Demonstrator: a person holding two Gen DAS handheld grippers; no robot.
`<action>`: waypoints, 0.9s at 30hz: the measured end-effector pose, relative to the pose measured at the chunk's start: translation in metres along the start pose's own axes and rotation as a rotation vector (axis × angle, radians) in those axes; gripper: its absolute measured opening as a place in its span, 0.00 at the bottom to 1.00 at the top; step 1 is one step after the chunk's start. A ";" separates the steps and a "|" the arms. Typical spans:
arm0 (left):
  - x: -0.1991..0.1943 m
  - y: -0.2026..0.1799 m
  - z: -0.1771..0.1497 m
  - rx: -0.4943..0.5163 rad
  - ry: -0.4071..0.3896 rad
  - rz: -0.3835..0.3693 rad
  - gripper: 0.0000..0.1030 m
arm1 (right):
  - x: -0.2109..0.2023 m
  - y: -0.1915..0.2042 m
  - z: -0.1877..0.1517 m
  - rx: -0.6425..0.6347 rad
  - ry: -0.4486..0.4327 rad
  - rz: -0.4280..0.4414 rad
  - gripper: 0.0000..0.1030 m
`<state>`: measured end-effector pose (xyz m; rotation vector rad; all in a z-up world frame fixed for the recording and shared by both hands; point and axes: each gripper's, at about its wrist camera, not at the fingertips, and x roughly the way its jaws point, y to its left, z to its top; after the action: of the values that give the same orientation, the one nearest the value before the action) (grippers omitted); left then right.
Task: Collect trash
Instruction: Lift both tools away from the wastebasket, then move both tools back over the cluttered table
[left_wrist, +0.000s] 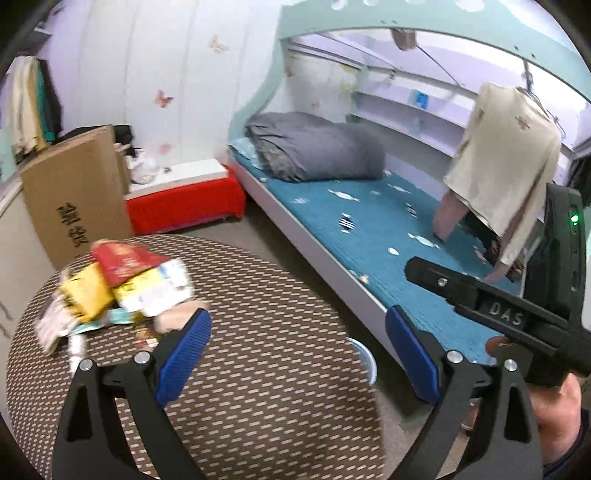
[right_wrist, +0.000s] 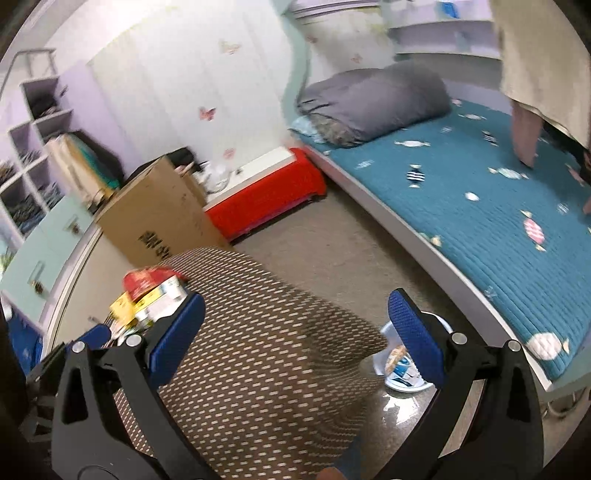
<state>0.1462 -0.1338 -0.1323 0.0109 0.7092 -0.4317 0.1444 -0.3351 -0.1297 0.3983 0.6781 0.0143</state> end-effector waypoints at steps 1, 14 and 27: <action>-0.003 0.008 -0.002 -0.009 -0.002 0.008 0.91 | 0.001 0.007 -0.002 -0.014 0.004 0.009 0.94; -0.038 0.120 -0.037 -0.149 -0.013 0.137 0.91 | 0.039 0.105 -0.033 -0.228 0.101 0.107 0.94; -0.015 0.209 -0.080 -0.247 0.062 0.259 0.90 | 0.123 0.157 -0.076 -0.389 0.258 0.116 0.94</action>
<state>0.1668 0.0752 -0.2122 -0.1154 0.8068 -0.0948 0.2122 -0.1458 -0.2016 0.0592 0.8846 0.3077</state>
